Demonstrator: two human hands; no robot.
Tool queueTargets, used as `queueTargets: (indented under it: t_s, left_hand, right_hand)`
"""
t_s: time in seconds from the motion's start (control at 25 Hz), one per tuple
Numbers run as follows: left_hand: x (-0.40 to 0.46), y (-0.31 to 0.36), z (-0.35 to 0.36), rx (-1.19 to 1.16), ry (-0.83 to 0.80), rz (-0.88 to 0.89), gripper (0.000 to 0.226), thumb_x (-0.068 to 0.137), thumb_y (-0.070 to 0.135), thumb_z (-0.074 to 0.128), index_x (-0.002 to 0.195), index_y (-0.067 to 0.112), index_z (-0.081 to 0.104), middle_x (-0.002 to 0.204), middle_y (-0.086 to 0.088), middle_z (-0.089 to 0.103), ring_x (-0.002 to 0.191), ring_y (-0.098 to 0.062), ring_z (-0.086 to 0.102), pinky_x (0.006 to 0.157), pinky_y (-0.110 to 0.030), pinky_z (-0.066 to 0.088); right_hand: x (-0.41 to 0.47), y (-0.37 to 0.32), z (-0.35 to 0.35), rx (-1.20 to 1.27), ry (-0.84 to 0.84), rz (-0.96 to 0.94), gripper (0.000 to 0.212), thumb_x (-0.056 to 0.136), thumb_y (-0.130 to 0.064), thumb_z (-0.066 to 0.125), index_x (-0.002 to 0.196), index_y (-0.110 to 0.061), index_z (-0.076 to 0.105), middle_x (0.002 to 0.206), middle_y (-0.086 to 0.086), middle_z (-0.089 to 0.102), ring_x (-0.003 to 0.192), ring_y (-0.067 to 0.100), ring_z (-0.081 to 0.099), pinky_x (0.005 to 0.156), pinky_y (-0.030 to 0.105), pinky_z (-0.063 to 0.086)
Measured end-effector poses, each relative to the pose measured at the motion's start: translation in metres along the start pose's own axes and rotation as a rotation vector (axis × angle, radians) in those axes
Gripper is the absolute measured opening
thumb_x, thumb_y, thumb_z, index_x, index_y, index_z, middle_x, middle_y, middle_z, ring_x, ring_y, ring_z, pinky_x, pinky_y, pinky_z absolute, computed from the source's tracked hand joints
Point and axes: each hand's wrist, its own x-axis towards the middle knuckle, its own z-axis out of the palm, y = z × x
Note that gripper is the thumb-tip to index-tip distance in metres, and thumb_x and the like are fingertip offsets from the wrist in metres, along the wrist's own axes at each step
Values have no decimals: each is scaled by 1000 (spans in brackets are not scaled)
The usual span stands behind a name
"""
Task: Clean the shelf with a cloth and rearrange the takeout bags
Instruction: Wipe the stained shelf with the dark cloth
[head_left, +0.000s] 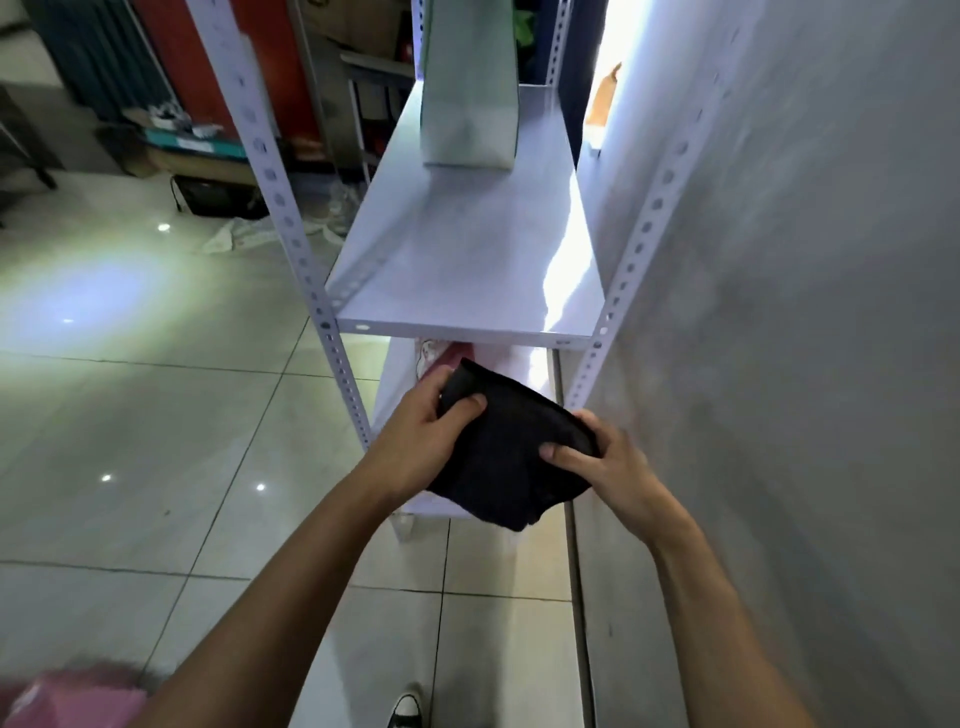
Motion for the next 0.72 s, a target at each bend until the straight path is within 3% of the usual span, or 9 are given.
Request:
queueTargets:
  t_s: [0.08, 0.2, 0.36, 0.48, 0.6, 0.72]
  left_hand:
    - [8, 19, -12, 25, 40, 34, 10, 95, 33, 58, 102, 27, 61, 92, 14, 69, 87, -1, 65, 67, -14, 48]
    - [26, 43, -34, 109, 104, 95, 24, 96, 36, 58, 96, 12, 55, 88, -6, 63, 80, -16, 60, 70, -32, 45]
    - [56, 72, -65, 151, 167, 192, 21, 96, 34, 59, 85, 17, 52, 82, 1, 61, 78, -16, 57, 67, -31, 43]
    - [84, 84, -82, 172, 183, 223, 18, 95, 32, 60, 86, 19, 53, 89, -4, 63, 87, -24, 62, 73, -40, 49]
    - [109, 90, -85, 160, 211, 203, 19, 96, 28, 61, 98, 9, 57, 98, -8, 64, 94, -33, 64, 78, -50, 58]
    - [127, 94, -85, 48, 180, 204, 23, 96, 27, 59, 108, 8, 57, 104, -9, 65, 101, -34, 66, 80, -52, 60]
  right_hand:
    - [3, -24, -3, 26, 88, -26, 33, 74, -39, 83, 101, -22, 73, 97, 7, 75, 96, 26, 72, 85, 42, 57]
    - [16, -68, -6, 23, 215, -122, 25, 78, -30, 83, 101, -23, 76, 97, 1, 77, 95, 18, 73, 81, 32, 59]
    - [44, -129, -5, 2, 353, -244, 13, 83, -26, 81, 95, -29, 75, 91, -9, 77, 85, 2, 72, 71, 15, 55]
    - [74, -157, -4, -71, 411, -210, 14, 87, -17, 72, 99, -25, 72, 95, -5, 74, 91, 12, 70, 79, 26, 55]
    - [100, -174, 5, -111, 458, -186, 19, 87, -12, 61, 94, -28, 67, 93, -7, 69, 91, 15, 65, 79, 26, 51]
    - [122, -183, 9, -191, 583, -253, 23, 90, -10, 59, 109, -17, 66, 98, -5, 67, 95, 19, 63, 86, 29, 50]
